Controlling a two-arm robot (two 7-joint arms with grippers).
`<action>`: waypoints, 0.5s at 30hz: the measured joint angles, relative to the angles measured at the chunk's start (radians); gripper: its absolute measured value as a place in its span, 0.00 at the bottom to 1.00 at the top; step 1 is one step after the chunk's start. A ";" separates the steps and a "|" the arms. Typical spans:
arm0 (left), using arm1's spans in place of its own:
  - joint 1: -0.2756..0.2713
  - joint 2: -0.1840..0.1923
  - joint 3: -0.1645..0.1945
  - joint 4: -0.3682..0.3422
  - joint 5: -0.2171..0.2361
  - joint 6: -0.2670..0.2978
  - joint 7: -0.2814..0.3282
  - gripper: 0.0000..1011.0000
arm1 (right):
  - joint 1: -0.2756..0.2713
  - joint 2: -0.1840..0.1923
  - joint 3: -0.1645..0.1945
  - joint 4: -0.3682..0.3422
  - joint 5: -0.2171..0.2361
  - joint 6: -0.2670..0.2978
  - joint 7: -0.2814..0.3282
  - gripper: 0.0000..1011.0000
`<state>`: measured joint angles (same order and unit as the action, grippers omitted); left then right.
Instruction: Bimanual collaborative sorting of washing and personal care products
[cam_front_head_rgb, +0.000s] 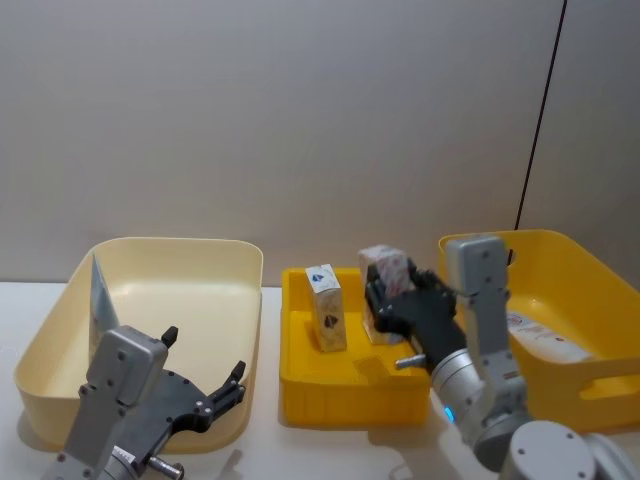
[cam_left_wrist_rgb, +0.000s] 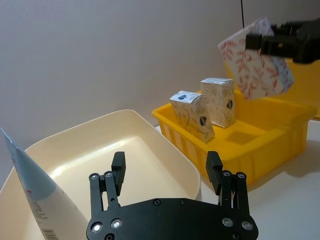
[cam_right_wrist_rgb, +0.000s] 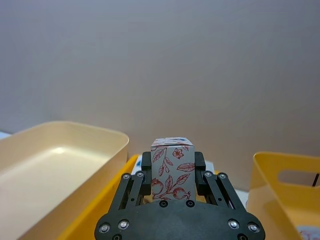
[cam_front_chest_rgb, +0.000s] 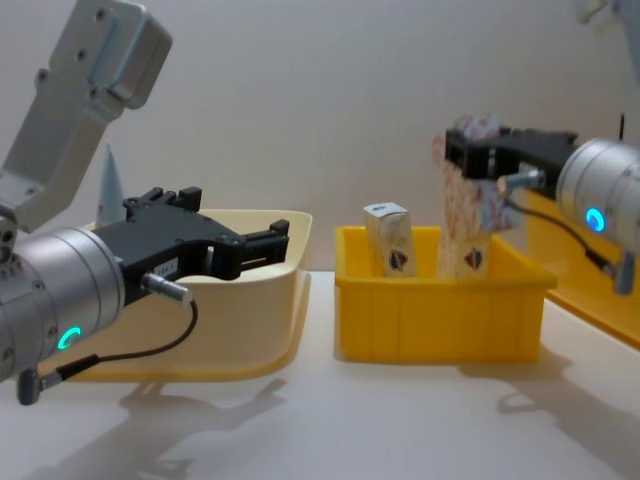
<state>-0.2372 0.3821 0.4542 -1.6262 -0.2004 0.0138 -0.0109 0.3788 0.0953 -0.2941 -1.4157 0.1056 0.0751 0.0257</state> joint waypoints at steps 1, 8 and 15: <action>0.000 0.000 0.000 0.000 0.000 0.000 0.000 0.99 | -0.002 0.004 0.005 -0.014 -0.001 -0.012 0.001 0.47; 0.000 0.000 0.000 0.000 0.000 0.000 0.000 0.99 | -0.005 0.023 0.032 -0.067 -0.009 -0.067 0.005 0.47; 0.000 0.000 0.000 0.000 0.000 0.000 0.000 0.99 | -0.010 0.046 0.074 -0.124 -0.024 -0.116 -0.005 0.47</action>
<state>-0.2372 0.3821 0.4543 -1.6262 -0.2004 0.0138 -0.0109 0.3692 0.1412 -0.2199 -1.5400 0.0817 -0.0411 0.0202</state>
